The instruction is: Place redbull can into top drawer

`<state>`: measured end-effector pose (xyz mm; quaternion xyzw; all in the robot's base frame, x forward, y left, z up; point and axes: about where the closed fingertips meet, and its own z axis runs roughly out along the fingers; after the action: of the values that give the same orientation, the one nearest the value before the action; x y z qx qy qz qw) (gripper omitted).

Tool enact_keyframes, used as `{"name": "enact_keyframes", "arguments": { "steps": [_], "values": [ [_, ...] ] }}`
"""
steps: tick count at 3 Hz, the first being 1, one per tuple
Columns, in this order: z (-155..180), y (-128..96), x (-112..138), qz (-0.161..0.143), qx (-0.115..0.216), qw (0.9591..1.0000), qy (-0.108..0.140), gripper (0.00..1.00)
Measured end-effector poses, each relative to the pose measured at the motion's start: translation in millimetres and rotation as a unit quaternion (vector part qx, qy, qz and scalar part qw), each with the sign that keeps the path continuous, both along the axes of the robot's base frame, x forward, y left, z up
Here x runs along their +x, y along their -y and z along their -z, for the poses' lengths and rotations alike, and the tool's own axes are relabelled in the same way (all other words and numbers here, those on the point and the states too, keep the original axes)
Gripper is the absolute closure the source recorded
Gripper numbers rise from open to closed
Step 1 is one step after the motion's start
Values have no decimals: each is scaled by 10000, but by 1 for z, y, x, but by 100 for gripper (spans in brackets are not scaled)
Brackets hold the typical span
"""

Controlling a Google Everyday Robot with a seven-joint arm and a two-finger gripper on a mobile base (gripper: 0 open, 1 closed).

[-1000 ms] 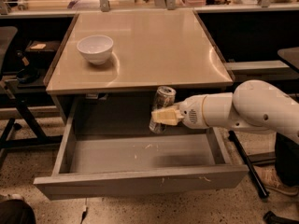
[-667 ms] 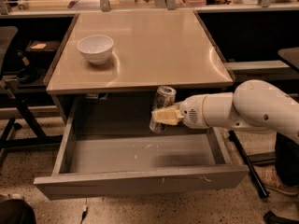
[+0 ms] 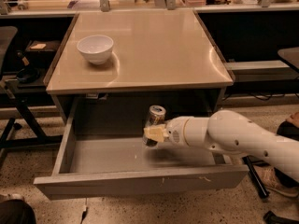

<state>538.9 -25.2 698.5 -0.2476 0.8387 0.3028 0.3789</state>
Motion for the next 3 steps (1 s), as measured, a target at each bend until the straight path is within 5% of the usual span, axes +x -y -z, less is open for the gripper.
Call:
{"name": "enact_keyframes", "arguments": {
  "steps": [1, 3],
  "values": [
    [38, -8, 4, 168, -100, 9998, -19, 100],
    [54, -7, 29, 275, -766, 9952, 546, 100]
  ]
}}
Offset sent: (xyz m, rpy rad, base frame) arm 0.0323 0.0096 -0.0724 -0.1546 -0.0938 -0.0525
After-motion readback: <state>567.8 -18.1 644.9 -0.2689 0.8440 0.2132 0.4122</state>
